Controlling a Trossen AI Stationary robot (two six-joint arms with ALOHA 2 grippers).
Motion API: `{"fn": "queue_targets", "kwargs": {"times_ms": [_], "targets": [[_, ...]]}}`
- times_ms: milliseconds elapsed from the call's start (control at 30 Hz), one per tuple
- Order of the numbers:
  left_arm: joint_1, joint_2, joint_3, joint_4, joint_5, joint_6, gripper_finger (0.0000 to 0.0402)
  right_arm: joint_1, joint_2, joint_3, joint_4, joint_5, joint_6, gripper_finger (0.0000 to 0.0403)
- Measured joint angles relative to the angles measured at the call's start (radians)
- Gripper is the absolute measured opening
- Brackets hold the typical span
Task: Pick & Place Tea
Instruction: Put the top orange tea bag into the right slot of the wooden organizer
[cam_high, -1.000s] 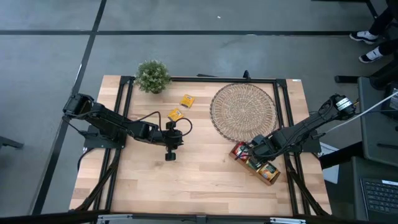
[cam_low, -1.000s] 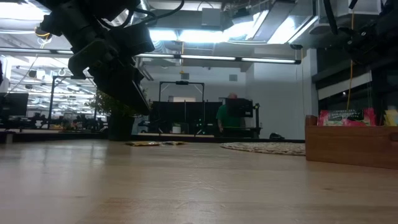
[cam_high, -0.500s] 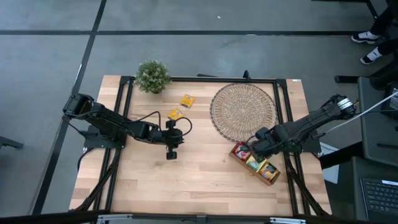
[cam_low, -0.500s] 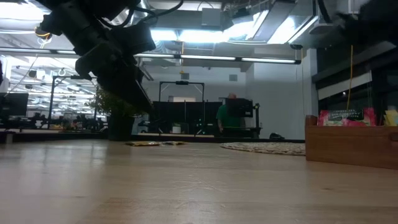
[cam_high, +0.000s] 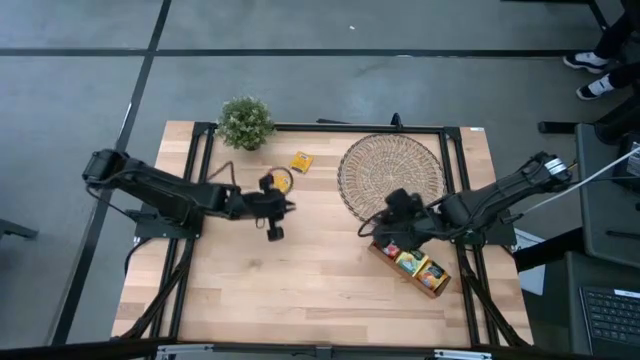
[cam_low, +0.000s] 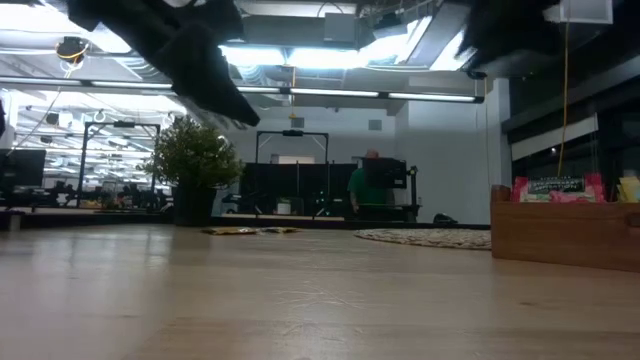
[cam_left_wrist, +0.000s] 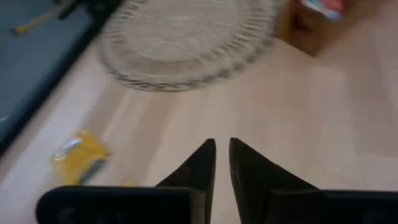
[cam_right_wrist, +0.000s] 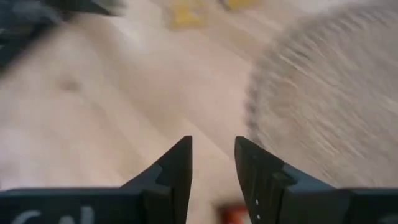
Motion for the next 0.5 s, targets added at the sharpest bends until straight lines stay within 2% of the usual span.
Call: {"fn": "queue_targets", "kwargs": {"times_ms": [133, 267, 500], "targets": [[0.112, -0.041, 0.0, -0.033, 0.065, -0.054, 0.0031, -0.028, 0.027, -0.034, 0.247, 0.019, -0.205, 0.0122], [0.234, -0.006, 0.0, -0.054, 0.139, -0.084, 0.002, -0.071, 0.067, -0.055, 0.423, 0.011, -0.358, 0.0122], [0.395, 0.113, 0.031, 0.043, 0.157, 0.014, 0.0002, -0.138, 0.156, -0.055, 0.528, 0.0, -0.468, 0.0122]]}}
